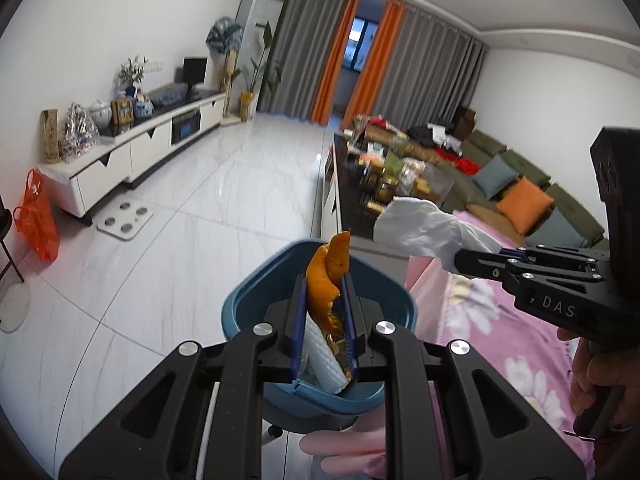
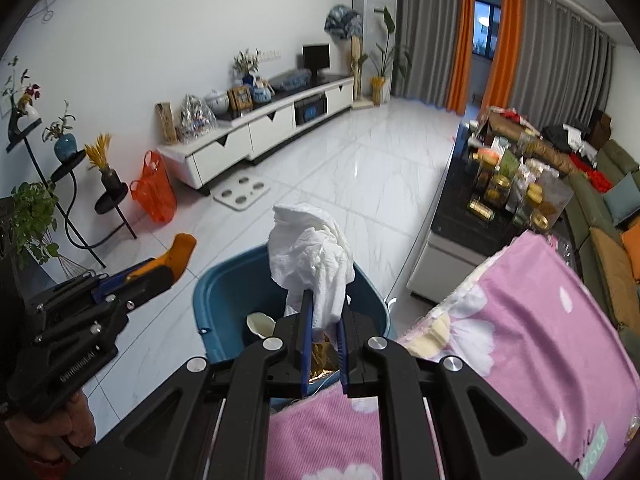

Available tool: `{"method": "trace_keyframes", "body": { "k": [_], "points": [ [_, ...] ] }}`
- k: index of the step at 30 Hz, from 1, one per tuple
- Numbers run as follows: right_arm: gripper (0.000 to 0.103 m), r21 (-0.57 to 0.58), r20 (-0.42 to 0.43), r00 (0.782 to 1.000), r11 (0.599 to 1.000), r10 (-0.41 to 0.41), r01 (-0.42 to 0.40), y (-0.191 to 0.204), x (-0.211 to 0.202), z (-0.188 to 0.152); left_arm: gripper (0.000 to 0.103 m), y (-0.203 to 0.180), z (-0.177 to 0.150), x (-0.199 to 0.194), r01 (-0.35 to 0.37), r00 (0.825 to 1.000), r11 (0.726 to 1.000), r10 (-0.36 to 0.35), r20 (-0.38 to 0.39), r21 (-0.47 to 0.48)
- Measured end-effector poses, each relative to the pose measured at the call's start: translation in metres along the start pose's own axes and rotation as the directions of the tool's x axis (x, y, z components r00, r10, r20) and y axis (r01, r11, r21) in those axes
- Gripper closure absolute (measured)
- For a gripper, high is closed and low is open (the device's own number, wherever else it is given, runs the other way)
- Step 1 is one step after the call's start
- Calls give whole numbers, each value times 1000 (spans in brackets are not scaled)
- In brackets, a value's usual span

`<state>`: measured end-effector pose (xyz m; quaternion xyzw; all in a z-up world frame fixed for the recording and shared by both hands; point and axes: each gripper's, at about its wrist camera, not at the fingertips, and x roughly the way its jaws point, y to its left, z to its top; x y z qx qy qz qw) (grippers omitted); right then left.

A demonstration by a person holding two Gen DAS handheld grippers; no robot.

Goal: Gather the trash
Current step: 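Carry the orange peel and tissue over the blue bin and open both grippers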

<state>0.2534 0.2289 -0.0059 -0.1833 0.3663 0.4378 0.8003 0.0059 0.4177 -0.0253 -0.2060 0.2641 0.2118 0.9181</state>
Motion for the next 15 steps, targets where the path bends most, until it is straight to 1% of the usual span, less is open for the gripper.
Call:
{"method": "trace_keyframes", "body": {
  "k": [7, 15],
  "points": [
    [92, 11, -78, 997, 1000, 18, -17, -5, 39, -3, 86, -15, -3, 73, -23, 996, 1000, 24, -82, 11],
    [92, 8, -151, 987, 999, 51, -50, -7, 75, -2, 85, -13, -14, 141, -52, 984, 998, 56, -167, 24]
  ]
}}
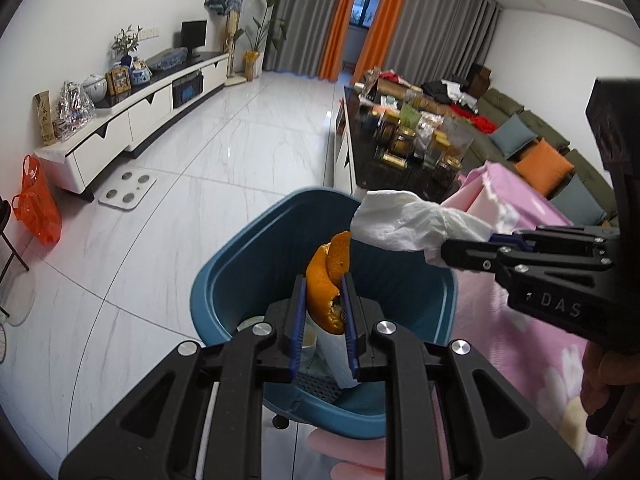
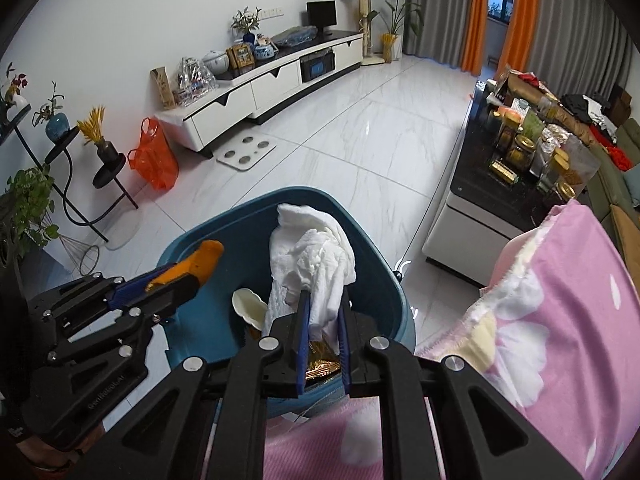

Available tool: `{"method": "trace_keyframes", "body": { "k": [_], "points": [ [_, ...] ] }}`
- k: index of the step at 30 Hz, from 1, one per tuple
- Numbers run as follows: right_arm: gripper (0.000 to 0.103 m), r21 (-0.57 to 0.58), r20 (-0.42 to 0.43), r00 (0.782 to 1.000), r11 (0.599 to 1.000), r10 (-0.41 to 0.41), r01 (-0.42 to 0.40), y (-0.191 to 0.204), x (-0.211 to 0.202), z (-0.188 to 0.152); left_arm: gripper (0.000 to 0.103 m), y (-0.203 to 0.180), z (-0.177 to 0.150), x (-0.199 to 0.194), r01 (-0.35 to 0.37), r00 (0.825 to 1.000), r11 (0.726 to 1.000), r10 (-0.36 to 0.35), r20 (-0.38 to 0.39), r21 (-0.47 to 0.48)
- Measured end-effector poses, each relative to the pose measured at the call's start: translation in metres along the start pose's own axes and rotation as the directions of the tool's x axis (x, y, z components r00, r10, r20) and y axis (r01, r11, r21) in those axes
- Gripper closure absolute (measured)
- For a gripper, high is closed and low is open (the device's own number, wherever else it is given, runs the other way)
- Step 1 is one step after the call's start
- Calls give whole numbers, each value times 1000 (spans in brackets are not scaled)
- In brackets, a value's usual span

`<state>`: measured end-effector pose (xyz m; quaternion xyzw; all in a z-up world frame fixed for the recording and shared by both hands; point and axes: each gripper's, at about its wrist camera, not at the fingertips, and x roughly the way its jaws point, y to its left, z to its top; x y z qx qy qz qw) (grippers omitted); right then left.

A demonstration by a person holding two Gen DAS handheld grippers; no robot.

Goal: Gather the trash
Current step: 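Carry the orange peel and tissue over the blue bin and open both grippers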

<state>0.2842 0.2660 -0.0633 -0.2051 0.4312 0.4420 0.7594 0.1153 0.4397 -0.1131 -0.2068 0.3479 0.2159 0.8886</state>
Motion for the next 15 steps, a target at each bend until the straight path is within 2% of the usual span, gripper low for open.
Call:
{"method": "trace_keyframes", "body": {
  "k": [6, 15],
  "points": [
    [91, -8, -44, 999, 1000, 17, -17, -4, 16, 4, 85, -1, -6, 38, -23, 998, 1000, 23, -52, 8],
    [90, -35, -100, 995, 999, 24, -27, 0, 33, 4, 82, -11, -13, 62, -42, 994, 999, 44, -95, 22]
  ]
}}
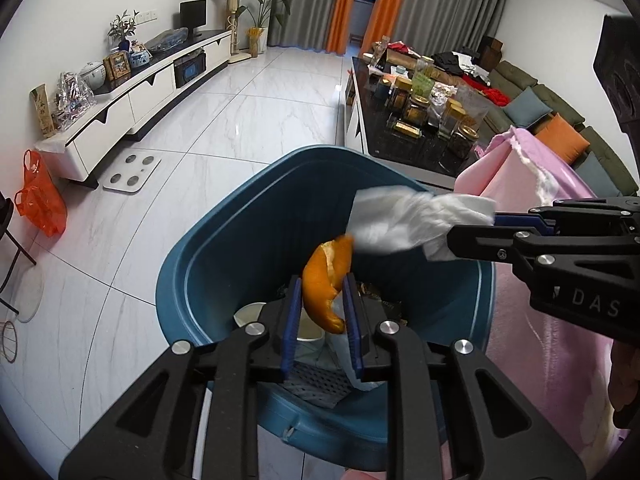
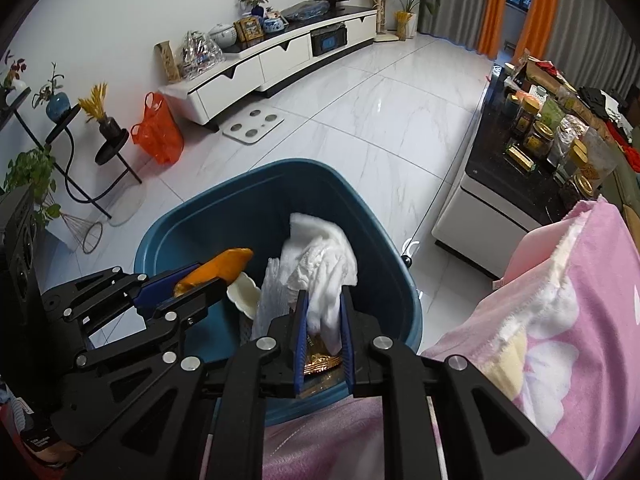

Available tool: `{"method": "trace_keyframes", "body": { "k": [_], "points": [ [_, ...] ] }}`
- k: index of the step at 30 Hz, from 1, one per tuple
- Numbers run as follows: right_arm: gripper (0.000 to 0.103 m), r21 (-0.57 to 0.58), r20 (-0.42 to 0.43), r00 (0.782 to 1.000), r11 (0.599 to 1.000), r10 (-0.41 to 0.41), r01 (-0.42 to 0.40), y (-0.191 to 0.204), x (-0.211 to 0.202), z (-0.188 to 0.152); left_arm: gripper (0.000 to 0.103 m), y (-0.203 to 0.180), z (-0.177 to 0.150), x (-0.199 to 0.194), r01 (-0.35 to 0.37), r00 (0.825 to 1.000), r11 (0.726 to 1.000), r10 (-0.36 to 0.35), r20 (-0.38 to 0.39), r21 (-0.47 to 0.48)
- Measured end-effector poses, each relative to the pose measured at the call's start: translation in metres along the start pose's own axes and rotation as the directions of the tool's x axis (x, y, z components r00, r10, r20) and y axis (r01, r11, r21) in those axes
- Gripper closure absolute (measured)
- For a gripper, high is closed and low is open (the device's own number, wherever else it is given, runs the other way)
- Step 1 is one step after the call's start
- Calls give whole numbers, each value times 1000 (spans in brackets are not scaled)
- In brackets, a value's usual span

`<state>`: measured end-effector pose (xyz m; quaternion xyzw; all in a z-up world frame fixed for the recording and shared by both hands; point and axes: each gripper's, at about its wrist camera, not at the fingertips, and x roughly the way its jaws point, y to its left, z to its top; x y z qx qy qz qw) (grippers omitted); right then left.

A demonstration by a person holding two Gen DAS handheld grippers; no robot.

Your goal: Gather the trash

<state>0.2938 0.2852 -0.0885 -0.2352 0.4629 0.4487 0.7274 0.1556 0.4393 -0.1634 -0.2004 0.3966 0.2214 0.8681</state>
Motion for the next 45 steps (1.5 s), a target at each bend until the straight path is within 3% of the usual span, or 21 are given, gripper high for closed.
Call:
{"method": "trace_keyframes", "body": {
  "k": [3, 5, 9, 15, 20, 23, 31, 45],
  "points": [
    [87, -3, -8, 1000, 1000, -2, 2, -1, 2, 0, 79, -1, -1, 2, -5, 1000, 1000, 5, 0, -2],
    [77, -1, -8, 1000, 1000, -6, 5, -3, 3, 1, 69, 1, 0, 2, -8, 1000, 1000, 8, 5, -11],
    [71, 4, 0, 1000, 1000, -8, 8, -4, 0, 1, 58, 2, 0, -3, -16, 1000, 1000, 16, 25, -18],
    [58, 18, 38, 999, 1000, -11, 11, -4, -12, 1, 30, 13, 1, -30, -40, 996, 998, 44, 81, -49],
    [36, 17, 94, 995, 999, -38, 37, -4, -29, -2, 11, 26, -1, -60, -61, 989, 995, 71, 131, -80],
    [26, 21, 129, 990, 998, -57, 55, -5, -40, -5, 6, 30, -1, -76, -65, 984, 993, 80, 157, -96],
    [8, 37, 213, 971, 994, -105, 99, -9, -70, -14, 6, 33, -3, -108, -63, 978, 991, 85, 188, -121],
    [7, 99, 295, 942, 986, -158, 134, -28, -116, -52, 6, -1, -9, -162, -39, 968, 997, 55, 243, -72]
  ]
}}
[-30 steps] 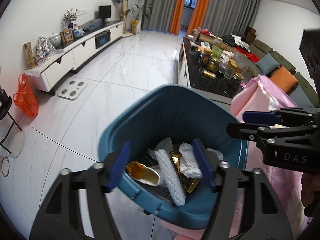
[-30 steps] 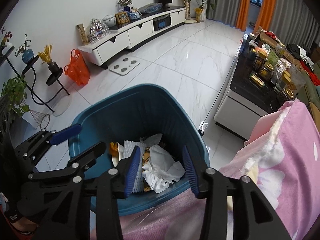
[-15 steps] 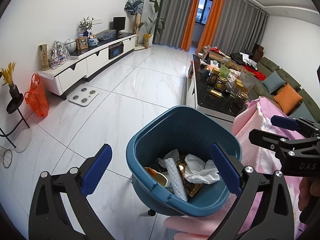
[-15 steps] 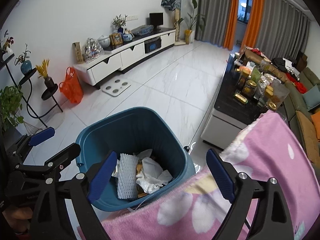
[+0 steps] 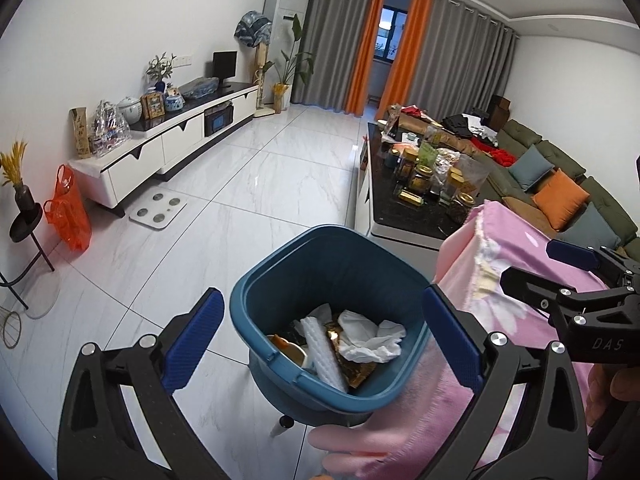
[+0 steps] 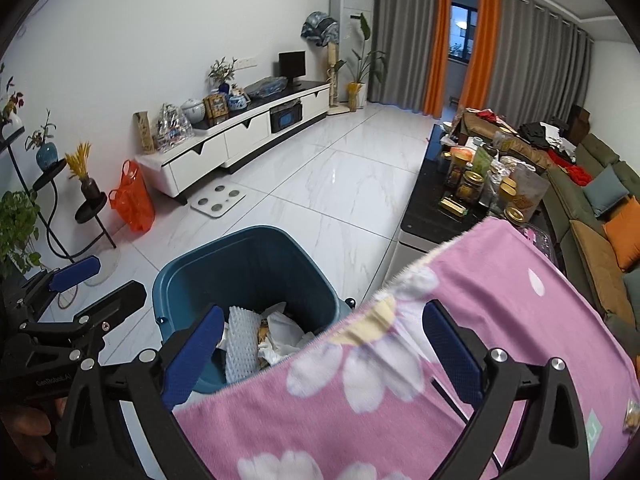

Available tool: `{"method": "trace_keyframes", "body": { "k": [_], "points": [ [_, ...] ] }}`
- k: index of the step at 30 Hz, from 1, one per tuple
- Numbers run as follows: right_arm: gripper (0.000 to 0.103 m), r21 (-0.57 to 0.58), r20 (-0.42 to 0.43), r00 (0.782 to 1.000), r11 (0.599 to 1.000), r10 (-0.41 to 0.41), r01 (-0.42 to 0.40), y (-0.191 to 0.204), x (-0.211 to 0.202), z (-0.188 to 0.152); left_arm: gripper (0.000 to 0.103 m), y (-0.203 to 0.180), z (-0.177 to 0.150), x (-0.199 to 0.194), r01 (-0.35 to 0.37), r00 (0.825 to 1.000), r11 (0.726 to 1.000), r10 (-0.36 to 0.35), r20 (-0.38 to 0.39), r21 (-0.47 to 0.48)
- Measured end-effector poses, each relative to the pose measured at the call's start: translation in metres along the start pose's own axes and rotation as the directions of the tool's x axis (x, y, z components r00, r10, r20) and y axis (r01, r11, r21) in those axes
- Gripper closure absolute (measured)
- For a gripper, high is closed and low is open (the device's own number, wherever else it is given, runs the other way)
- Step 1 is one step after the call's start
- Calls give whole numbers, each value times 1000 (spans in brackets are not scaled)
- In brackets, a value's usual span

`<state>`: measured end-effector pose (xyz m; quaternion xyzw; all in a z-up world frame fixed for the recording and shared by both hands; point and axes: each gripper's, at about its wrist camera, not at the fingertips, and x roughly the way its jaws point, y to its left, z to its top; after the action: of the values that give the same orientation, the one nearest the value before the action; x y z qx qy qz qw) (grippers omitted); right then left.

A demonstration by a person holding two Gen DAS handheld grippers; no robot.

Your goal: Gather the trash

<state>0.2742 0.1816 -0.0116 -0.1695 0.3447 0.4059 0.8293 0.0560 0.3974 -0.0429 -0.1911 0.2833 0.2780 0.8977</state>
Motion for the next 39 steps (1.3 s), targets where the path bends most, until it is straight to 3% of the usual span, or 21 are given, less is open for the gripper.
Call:
{"method": "trace_keyframes", "body": {
  "k": [21, 31, 39],
  "points": [
    [7, 164, 93, 991, 983, -96, 79, -60, -82, -62, 6, -92, -15, -64, 108, 992, 983, -116, 47, 151],
    [7, 252, 119, 980, 959, -161, 127, -104, -115, -88, 6, -142, -15, -72, 167, 982, 960, -181, 46, 227],
    [7, 339, 121, 967, 925, -226, 174, -140, -140, -118, 6, -192, -21, -69, 228, 969, 926, -245, 19, 302]
  ]
}}
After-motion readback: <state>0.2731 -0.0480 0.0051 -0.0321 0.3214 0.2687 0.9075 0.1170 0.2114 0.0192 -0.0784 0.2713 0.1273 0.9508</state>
